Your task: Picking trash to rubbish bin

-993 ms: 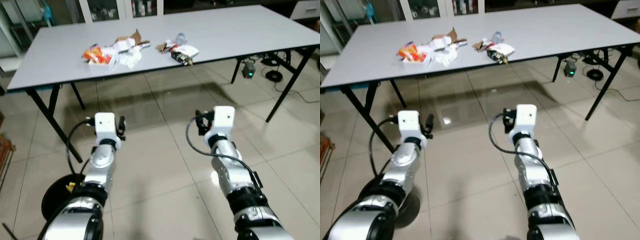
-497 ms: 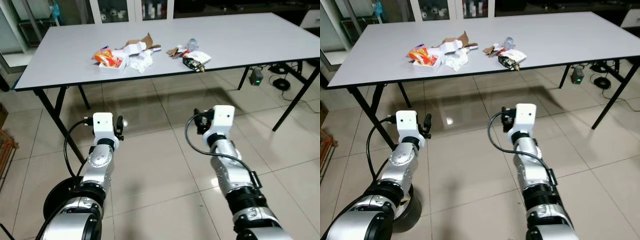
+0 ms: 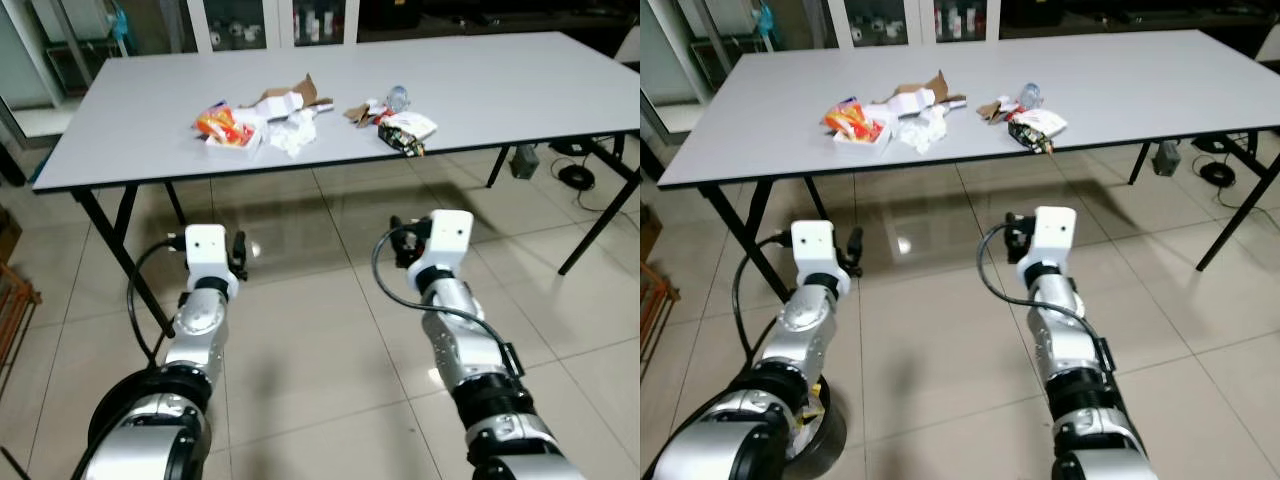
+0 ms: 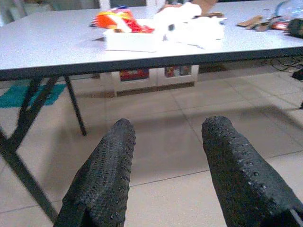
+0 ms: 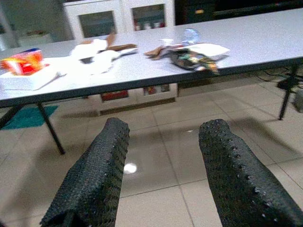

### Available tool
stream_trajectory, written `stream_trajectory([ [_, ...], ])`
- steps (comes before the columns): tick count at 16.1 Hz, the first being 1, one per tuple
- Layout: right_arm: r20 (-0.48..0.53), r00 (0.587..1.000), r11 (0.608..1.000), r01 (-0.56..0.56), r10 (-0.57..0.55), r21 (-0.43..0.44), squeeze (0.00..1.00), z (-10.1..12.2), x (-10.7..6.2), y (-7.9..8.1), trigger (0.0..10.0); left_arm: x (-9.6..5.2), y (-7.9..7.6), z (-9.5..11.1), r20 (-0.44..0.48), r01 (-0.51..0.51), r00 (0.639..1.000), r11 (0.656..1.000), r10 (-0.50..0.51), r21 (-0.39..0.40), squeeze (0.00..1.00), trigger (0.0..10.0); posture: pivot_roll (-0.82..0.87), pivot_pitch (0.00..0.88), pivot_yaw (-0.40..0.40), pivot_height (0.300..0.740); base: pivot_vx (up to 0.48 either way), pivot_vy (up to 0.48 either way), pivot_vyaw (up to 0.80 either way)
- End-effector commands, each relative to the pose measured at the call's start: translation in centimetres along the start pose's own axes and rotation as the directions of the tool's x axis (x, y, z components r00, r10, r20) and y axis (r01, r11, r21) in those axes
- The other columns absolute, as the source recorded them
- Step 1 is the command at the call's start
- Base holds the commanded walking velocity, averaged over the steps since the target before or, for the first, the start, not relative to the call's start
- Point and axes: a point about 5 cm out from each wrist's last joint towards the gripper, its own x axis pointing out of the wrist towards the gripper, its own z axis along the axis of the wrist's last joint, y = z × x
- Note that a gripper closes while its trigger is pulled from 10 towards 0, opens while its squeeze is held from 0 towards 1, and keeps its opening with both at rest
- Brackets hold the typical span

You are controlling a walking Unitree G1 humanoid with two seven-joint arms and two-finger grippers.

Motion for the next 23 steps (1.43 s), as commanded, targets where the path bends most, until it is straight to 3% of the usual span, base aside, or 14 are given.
stream_trajectory([
  [1, 0.015, 1.0, 1.0, 0.026, -0.026, 0.0, 0.0, 0.4, 0.0, -0.8, 10.0, 0.1, -0.8, 0.2, 0.003, 0.02, 1.0, 1.0, -0.02, -0.006, 0.0, 10.0, 0.0, 0.006, 0.031, 0.74, 0.352, 0.0, 0.0],
  [12, 0.012, 1.0, 1.0, 0.029, -0.029, -0.006, 0.0, 0.3, 0.0, -0.8, 10.0, 0.4, -0.8, 0.8, 0.025, 0.018, 1.0, 1.0, -0.018, 0.013, 0.0, 10.0, 0.0, 0.0, 0.032, 0.74, 0.437, 0.0, 0.0],
  [15, 0.247, 0.968, 0.999, 0.042, -0.047, 0.027, 0.0, 4.6, 0.1, -0.8, 10.0, 0.7, -0.8, 3.2, 0.156, 0.03, 0.987, 0.998, -0.038, 0.051, 0.0, 10.0, 0.0, 0.009, 0.043, 0.74, 0.48, 0.0, 0.0],
  [16, 0.288, 0.957, 0.999, 0.046, -0.042, -0.006, 0.0, 5.4, 0.1, -0.7, 10.0, 0.6, -0.9, 4.0, 0.201, 0.037, 0.978, 0.998, -0.047, 0.053, 0.0, 10.0, 0.0, 0.01, 0.047, 0.74, 0.48, 0.0, 0.0],
  [19, 0.368, 0.929, 0.999, 0.039, -0.041, 0.012, 0.0, 7.0, -0.1, -0.5, 10.0, 0.4, -1.2, 5.3, 0.274, 0.042, 0.96, 0.996, -0.06, 0.072, 0.0, 10.0, 0.0, 0.01, 0.055, 0.74, 0.48, 0.0, 0.0],
  [23, 0.397, 0.916, 0.999, 0.044, -0.048, 0.021, 0.0, 7.5, -0.4, -0.6, 10.0, 0.2, -1.9, 6.2, 0.321, 0.058, 0.943, 0.993, -0.088, 0.104, 0.0, 10.0, -0.01, 0.013, 0.057, 0.74, 0.48, 0.0, 0.0],
])
